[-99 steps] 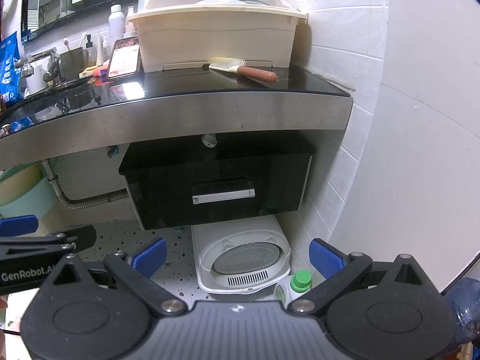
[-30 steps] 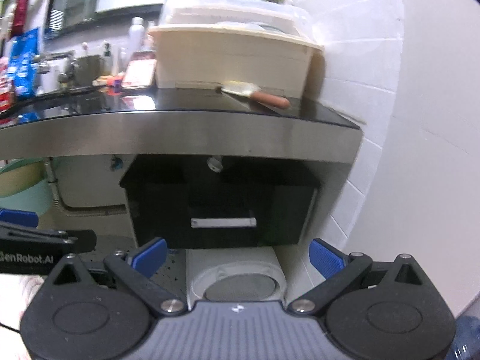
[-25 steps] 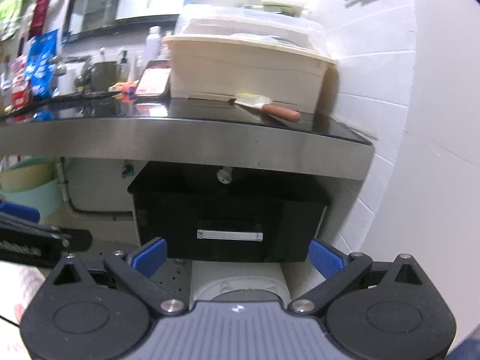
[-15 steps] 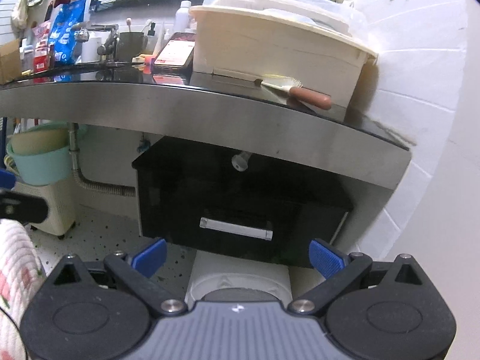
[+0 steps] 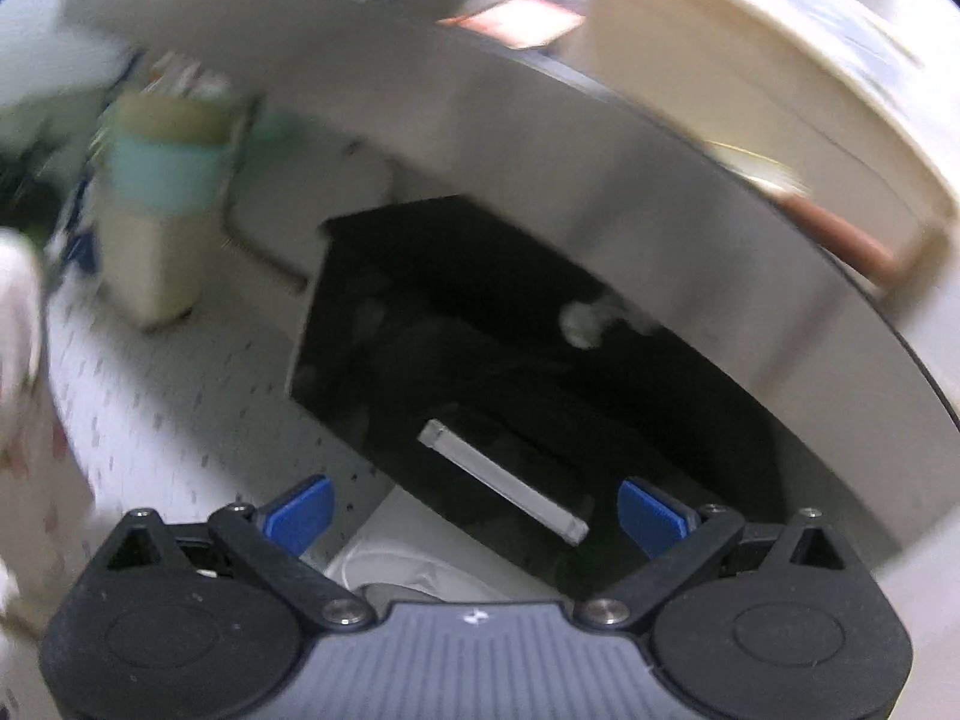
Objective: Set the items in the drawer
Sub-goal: 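Move the right tool to the drawer's silver handle and grasp it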
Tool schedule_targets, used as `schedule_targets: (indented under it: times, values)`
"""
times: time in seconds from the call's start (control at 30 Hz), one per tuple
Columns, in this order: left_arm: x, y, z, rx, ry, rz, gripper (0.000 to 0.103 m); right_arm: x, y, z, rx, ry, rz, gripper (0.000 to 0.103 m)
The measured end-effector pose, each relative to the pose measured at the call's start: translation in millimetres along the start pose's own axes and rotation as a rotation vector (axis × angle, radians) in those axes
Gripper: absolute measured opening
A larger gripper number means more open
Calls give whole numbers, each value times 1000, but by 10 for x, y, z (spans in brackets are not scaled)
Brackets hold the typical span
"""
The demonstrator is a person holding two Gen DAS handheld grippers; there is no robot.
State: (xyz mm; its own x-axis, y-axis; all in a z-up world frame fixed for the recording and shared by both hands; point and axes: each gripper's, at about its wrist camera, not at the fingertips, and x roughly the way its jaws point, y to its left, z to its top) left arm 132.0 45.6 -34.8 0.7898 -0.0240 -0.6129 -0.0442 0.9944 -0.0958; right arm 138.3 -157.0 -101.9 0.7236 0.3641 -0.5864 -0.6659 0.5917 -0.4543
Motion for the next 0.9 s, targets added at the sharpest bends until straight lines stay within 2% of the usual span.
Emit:
schedule_targets:
  times: [0.1,0.53,0.63,0.9]
  values:
    - [41,7,-5,4,9,3,92,262,58,6,-169,31,31,102]
    - [183,52,-14,22,49,28,92,1244,313,-97,-684,185,127,102]
    - [182,67,-12,26,50,36,92,1435,352,-137,-739,209,124,102]
    - [209,100,12,28,56,54,92,1745,278,-169,-773,260,160,102]
